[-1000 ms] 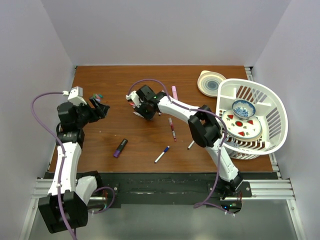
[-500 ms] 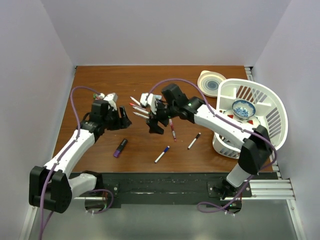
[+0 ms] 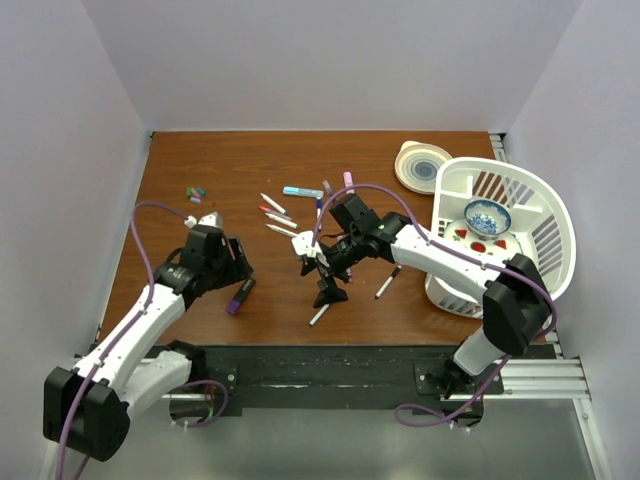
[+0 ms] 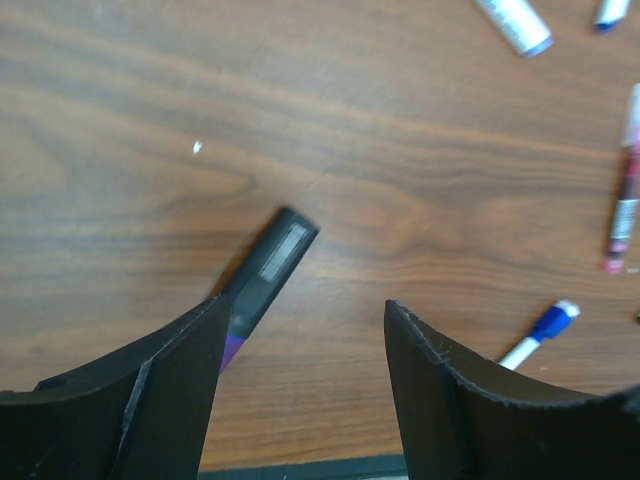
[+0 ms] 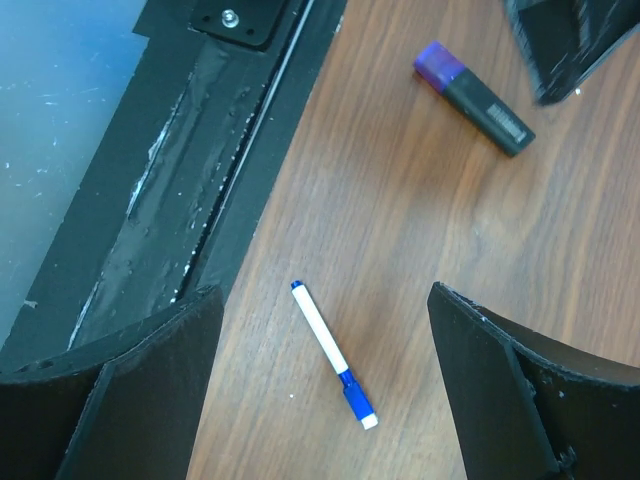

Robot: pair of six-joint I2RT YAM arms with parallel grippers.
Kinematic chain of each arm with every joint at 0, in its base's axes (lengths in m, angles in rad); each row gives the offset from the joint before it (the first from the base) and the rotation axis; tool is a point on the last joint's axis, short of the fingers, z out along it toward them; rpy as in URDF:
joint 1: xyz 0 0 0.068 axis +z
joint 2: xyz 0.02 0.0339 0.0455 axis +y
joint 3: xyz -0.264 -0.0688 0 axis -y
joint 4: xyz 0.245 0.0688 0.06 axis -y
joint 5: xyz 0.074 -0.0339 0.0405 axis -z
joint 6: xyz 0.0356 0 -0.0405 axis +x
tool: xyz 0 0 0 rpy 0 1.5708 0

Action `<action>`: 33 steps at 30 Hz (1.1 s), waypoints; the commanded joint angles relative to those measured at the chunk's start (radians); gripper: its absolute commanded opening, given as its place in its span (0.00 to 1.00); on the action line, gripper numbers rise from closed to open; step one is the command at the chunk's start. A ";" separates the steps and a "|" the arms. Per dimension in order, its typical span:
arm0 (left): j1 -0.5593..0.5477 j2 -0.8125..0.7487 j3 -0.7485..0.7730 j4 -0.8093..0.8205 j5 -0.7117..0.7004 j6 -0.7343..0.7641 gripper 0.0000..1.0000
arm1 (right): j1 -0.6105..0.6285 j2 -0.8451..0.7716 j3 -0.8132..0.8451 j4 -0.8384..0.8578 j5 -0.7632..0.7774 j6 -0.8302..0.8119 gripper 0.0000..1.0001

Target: Open the pen caps

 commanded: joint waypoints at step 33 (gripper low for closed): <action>-0.179 0.200 -0.143 0.041 -0.101 -0.269 0.46 | 0.000 -0.022 -0.017 -0.008 -0.080 -0.065 0.88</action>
